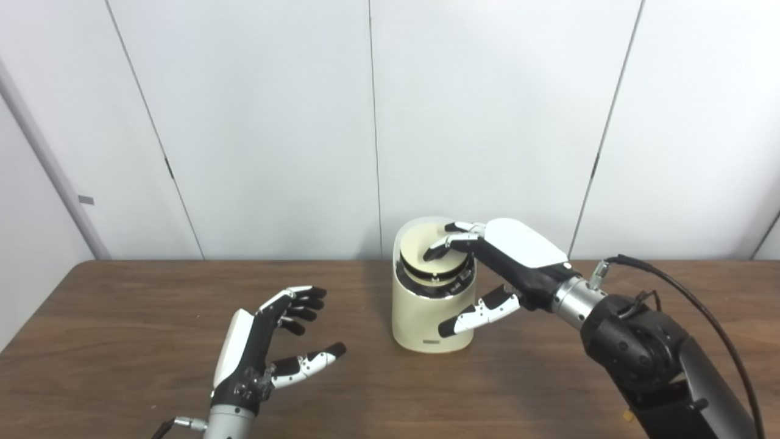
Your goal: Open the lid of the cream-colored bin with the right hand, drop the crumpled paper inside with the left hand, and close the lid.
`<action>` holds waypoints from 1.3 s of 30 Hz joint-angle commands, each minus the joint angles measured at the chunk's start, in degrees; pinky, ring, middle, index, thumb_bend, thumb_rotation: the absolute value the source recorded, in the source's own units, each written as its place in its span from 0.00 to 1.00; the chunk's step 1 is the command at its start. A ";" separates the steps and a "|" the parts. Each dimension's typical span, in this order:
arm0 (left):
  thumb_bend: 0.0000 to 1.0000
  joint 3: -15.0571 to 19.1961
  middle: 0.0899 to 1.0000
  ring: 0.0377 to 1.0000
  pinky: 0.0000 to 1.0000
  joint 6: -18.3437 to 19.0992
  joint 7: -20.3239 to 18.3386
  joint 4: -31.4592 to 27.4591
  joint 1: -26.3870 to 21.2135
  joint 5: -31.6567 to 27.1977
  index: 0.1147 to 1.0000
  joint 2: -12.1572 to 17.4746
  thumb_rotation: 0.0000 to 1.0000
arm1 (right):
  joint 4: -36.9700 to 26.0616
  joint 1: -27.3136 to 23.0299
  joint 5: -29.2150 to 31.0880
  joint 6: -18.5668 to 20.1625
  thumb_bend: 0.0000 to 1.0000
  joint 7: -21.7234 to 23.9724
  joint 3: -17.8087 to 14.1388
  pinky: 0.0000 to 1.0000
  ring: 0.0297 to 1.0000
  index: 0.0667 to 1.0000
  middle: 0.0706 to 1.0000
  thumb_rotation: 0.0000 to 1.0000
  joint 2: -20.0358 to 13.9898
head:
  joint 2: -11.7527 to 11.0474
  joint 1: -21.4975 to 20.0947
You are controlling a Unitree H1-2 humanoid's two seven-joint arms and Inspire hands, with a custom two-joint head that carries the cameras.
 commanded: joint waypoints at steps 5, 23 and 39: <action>0.71 0.10 0.65 0.63 0.56 -0.45 0.18 -2.68 -1.17 0.08 0.68 0.11 0.11 | -1.82 -1.12 -0.24 -0.40 0.74 0.27 0.08 0.93 0.92 0.73 0.73 0.46 -0.19 | 0.50 0.07; 0.71 0.11 0.65 0.62 0.55 -0.39 -0.12 -3.52 -0.65 -0.26 0.68 0.31 0.12 | -1.14 -0.05 -0.66 -0.68 0.74 2.01 1.27 0.95 0.89 0.71 0.71 0.47 -0.86 | 1.53 0.37; 0.71 0.33 0.65 0.62 0.55 0.23 -1.08 -4.17 -0.68 -0.32 0.68 0.25 0.14 | -0.63 -0.78 -7.59 -0.72 0.77 5.29 5.15 0.98 0.90 0.71 0.71 0.54 -2.90 | 1.94 0.36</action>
